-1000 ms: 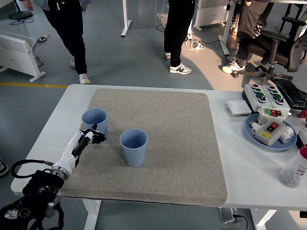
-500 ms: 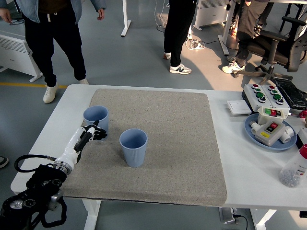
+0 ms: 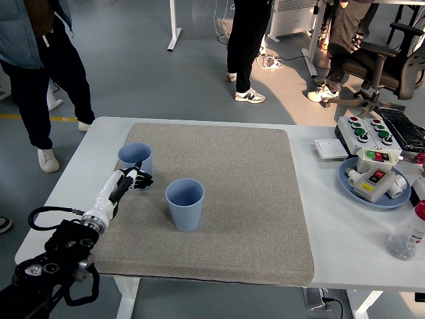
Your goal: Push cup pick cup insert cup
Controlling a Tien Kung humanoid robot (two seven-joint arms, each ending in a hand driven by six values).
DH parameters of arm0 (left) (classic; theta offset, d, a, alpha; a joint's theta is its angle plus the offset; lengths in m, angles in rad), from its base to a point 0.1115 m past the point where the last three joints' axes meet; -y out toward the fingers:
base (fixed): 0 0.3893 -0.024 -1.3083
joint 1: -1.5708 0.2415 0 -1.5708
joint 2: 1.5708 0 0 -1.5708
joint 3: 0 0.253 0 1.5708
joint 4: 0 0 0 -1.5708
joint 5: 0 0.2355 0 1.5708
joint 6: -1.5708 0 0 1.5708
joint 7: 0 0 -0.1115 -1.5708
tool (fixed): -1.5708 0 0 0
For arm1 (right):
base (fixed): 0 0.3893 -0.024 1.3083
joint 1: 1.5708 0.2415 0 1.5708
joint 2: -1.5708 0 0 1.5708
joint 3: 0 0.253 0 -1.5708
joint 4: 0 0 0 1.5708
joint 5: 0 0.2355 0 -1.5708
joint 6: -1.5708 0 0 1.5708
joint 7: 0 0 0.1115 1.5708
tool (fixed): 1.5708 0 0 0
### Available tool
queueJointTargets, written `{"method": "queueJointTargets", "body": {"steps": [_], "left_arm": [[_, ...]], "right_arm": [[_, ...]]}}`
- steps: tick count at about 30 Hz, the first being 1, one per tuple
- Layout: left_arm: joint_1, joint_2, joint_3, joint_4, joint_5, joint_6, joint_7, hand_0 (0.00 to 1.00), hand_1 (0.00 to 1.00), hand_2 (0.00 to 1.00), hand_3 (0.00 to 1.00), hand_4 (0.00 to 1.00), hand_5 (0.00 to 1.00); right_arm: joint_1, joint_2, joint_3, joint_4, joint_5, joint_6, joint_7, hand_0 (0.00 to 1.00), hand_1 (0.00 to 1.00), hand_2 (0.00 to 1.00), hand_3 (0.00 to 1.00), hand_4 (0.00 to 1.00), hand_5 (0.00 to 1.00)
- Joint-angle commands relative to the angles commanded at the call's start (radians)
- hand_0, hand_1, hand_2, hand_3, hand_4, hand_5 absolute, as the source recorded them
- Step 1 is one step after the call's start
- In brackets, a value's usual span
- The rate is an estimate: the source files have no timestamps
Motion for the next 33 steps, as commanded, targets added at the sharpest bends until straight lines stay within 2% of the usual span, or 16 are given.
{"method": "queueJointTargets", "body": {"steps": [10, 14, 18, 20, 26, 29, 33], "left_arm": [[-0.038, -0.013, 0.053, 0.041, -0.048, 0.004, -0.011, 0.644, 0.565, 0.501, 0.443, 0.566, 0.998], [-0.039, -0.015, 0.065, 0.05, -0.057, 0.004, -0.011, 0.643, 0.564, 0.5, 0.443, 0.564, 0.998], [-0.026, -0.01, 0.05, 0.035, -0.037, 0.004, -0.004, 0.643, 0.564, 0.5, 0.443, 0.564, 0.998], [-0.011, -0.003, 0.028, 0.012, -0.009, 0.001, 0.007, 0.644, 0.564, 0.502, 0.443, 0.562, 0.998], [0.071, 0.037, -0.086, -0.109, 0.129, -0.016, 0.065, 0.615, 0.563, 0.509, 0.459, 0.568, 0.998], [0.111, 0.064, -0.141, -0.17, 0.222, -0.023, 0.095, 0.615, 0.563, 0.509, 0.459, 0.568, 0.998], [0.167, 0.114, -0.218, -0.26, 0.345, -0.038, 0.134, 0.6, 0.565, 0.53, 0.489, 0.605, 0.998]], "right_arm": [[0.004, 0.001, 0.0, 0.0, -0.006, 0.0, -0.001, 0.53, 0.548, 0.659, 0.737, 0.348, 0.862], [0.004, 0.001, -0.003, 0.0, -0.004, 0.0, -0.001, 0.53, 0.548, 0.659, 0.737, 0.348, 0.863], [0.003, 0.0, -0.004, 0.0, -0.002, 0.0, -0.001, 0.53, 0.548, 0.659, 0.737, 0.348, 0.863], [0.002, 0.0, 0.001, 0.0, -0.006, 0.001, -0.002, 0.53, 0.548, 0.659, 0.734, 0.346, 0.863], [-0.004, -0.003, 0.015, 0.0, -0.018, 0.002, -0.003, 0.53, 0.547, 0.658, 0.734, 0.345, 0.864], [-0.006, -0.003, 0.027, 0.0, -0.033, 0.002, -0.005, 0.53, 0.547, 0.658, 0.734, 0.345, 0.864], [-0.01, -0.005, 0.029, 0.0, -0.033, 0.003, -0.005, 0.53, 0.548, 0.656, 0.734, 0.344, 0.866]]}}
